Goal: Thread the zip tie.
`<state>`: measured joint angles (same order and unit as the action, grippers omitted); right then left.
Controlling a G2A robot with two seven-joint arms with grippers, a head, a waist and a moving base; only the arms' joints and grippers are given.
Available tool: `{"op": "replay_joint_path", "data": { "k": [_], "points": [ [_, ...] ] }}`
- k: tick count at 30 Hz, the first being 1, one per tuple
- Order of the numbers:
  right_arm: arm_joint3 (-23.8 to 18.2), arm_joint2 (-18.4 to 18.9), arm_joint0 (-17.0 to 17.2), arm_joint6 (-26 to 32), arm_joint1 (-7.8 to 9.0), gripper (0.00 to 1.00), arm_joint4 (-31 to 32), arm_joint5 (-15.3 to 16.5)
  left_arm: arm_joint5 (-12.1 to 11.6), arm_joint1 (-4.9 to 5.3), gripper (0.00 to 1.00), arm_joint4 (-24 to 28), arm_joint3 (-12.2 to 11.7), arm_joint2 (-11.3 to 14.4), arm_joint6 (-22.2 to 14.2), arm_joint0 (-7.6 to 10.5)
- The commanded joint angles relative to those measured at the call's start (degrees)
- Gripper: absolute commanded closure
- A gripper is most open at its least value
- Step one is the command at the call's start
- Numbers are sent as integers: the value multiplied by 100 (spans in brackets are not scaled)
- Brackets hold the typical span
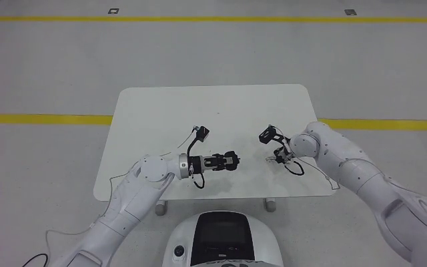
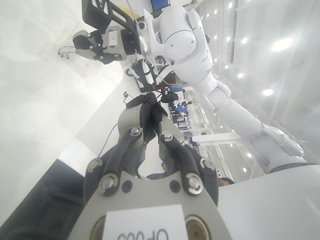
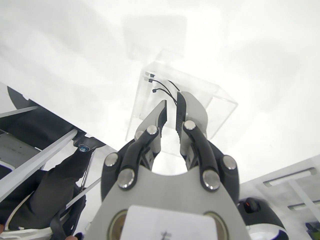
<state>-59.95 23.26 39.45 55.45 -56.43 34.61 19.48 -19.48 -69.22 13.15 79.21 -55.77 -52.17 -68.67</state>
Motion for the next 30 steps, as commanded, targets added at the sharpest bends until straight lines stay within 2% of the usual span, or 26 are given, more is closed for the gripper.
{"op": "replay_joint_path", "data": {
  "k": [1, 17, 20, 22, 30],
  "points": [
    [41, -34, -8, -47, -18, 90, 51, 0, 0, 0, 100, 0, 0, 0, 0, 0],
    [359, -143, -50, -272, -175, 88, 339, 0, 0, 0, 100, 0, 0, 0, 0, 0],
    [386, -147, -55, -268, -196, 93, 353, 0, 0, 0, 100, 0, 0, 0, 0, 0],
    [404, -145, -59, -272, -207, 100, 357, 0, 0, 0, 100, 0, 0, 0, 0, 0],
    [300, -34, -103, -197, -179, 100, 440, 0, 0, 0, 100, 0, 0, 0, 0, 0]
  ]
}}
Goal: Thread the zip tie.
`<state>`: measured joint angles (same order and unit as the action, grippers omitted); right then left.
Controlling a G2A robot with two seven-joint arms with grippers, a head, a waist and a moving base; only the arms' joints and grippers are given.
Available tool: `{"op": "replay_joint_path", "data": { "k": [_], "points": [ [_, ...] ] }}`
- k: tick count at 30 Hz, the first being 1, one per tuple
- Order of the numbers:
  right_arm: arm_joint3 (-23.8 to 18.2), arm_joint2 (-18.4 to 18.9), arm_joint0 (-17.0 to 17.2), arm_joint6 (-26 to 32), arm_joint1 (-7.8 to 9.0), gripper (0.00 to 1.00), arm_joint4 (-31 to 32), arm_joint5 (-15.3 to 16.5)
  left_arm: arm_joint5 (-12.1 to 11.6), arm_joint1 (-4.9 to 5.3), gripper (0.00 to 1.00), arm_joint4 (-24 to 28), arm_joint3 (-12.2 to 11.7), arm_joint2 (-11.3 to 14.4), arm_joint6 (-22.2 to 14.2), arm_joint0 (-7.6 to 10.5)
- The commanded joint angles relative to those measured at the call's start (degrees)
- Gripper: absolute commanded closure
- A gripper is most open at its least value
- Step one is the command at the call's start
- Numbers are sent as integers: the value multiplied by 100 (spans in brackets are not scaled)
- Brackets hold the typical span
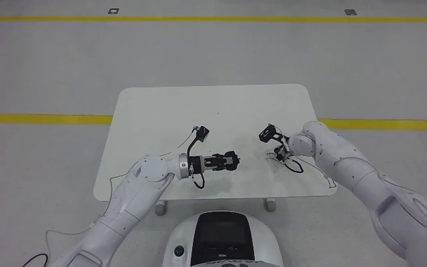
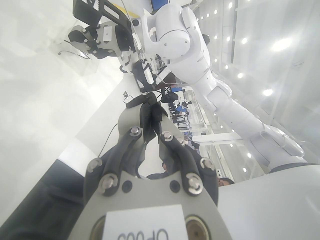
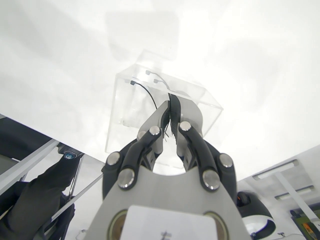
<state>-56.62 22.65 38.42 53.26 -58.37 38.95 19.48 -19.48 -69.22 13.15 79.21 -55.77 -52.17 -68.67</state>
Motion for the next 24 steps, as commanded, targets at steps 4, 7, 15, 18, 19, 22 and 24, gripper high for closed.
{"op": "replay_joint_path", "data": {
  "k": [4, 7, 15, 18, 19, 22, 24],
  "points": [
    [-236, 153, 21, 125, 101, 100, -7, 0, 0, 0, 100, 0, 0, 0, 0, 0],
    [-455, 249, 71, 195, 196, 100, -54, 0, 0, 0, 100, 0, 0, 0, 0, 0],
    [-917, 463, 239, 231, 446, 100, -122, 0, 0, 0, 100, 0, 0, 0, 0, 0],
    [-1083, 551, 301, 187, 538, 100, -111, 0, 0, 0, 100, 0, 0, 0, 0, 0],
    [-1141, 576, 318, 178, 563, 100, -107, 0, 0, 0, 100, 0, 0, 0, 0, 0],
    [-1323, 662, 385, 124, 645, 100, -113, 0, 0, 0, 100, 0, 0, 0, 0, 0],
    [-1431, 723, 445, 58, 695, 100, -89, 0, 0, 0, 100, 0, 0, 0, 0, 0]
  ]
}}
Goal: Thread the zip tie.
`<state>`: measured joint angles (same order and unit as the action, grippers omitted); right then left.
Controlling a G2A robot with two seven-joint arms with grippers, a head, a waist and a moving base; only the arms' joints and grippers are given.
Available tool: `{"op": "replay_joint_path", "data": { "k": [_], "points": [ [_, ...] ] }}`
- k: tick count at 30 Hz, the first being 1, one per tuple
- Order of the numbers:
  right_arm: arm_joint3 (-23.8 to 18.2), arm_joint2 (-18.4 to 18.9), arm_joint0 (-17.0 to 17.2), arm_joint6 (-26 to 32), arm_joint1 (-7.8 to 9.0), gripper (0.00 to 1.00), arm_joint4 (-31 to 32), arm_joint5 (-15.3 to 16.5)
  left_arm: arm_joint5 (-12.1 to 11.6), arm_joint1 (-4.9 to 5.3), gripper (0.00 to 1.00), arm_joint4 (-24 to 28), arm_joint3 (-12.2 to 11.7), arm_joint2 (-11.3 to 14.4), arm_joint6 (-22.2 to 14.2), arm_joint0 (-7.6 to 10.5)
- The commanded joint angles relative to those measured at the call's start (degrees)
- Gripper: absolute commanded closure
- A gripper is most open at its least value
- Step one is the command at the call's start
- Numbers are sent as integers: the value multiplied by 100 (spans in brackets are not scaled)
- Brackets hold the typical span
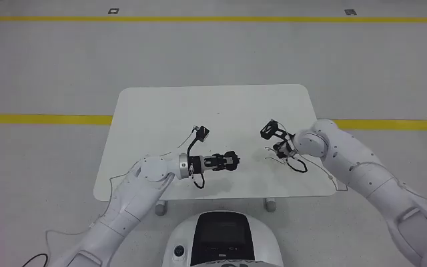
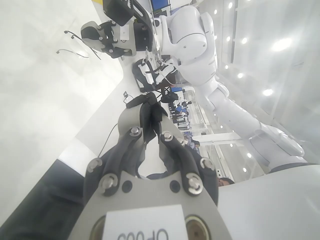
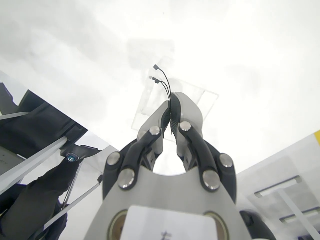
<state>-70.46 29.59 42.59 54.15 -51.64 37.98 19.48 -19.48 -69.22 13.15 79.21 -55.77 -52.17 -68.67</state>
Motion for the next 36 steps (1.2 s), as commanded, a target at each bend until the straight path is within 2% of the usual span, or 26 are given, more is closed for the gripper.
{"op": "replay_joint_path", "data": {
  "k": [1, 7, 20, 21, 23, 25, 36],
  "points": [
    [-82, 56, 55, -59, 41, 100, 11, 0, 0, 0, 100, 0, 0, 0, 0, 0],
    [-113, 142, 190, -124, 57, 100, 72, -1, 0, 0, 100, 0, 0, 0, 0, 0],
    [256, 134, 164, -164, -162, 100, 9, 0, 0, 0, 100, 0, 0, 0, 0, 0],
    [280, 127, 156, -165, -177, 99, 5, 0, 0, 0, 100, 0, 0, 0, 0, 0],
    [340, 106, 143, -165, -212, 90, -11, 0, 0, 0, 100, 0, 0, 0, 0, 0],
    [389, 86, 128, -169, -240, 88, -18, 0, 0, 0, 100, 0, 0, 0, 0, 0],
    [629, -35, 28, -138, -365, 89, -24, 0, 0, 0, 100, 0, 0, 0, 0, 0]
  ]
}}
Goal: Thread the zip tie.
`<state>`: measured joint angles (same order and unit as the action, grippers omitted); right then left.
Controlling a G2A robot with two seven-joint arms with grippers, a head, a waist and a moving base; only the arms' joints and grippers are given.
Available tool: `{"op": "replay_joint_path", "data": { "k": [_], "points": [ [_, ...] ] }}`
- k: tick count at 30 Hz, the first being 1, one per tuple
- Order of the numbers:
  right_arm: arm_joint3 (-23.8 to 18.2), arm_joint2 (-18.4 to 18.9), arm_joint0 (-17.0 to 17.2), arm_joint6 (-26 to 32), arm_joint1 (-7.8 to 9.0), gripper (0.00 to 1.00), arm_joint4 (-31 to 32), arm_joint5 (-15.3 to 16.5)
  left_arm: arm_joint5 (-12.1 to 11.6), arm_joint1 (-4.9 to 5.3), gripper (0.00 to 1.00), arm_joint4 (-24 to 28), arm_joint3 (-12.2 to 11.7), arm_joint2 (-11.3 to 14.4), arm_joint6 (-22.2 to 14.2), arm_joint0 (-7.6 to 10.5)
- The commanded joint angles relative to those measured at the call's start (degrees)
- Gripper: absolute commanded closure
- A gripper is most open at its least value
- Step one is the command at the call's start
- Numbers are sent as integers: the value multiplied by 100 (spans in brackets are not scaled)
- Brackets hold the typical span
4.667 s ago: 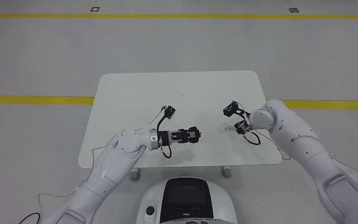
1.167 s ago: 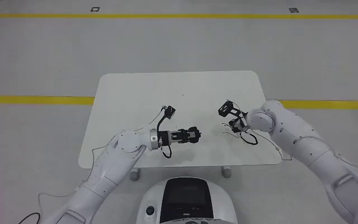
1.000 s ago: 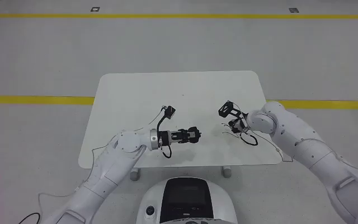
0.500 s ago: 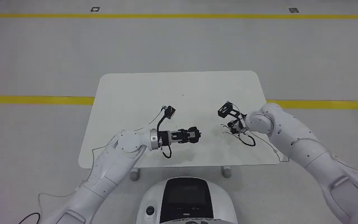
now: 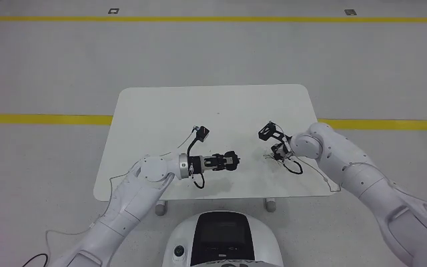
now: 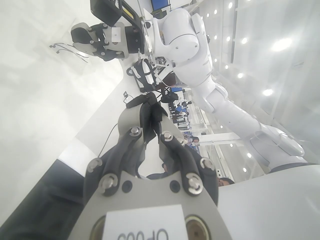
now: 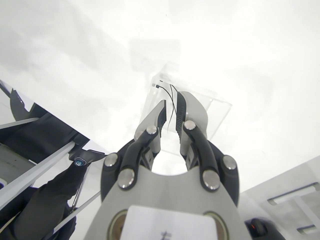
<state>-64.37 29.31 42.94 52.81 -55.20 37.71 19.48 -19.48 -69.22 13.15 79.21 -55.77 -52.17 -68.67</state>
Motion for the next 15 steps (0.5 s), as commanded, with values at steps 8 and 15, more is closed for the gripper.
{"op": "replay_joint_path", "data": {
  "k": [8, 15],
  "points": [
    [184, -121, -62, 165, -85, 85, 267, 0, 0, 0, 100, 0, 0, 0, 0, 0],
    [301, -206, -72, 145, -165, 83, 346, 0, 0, 0, 100, 0, 0, 0, 0, 0]
  ]
}}
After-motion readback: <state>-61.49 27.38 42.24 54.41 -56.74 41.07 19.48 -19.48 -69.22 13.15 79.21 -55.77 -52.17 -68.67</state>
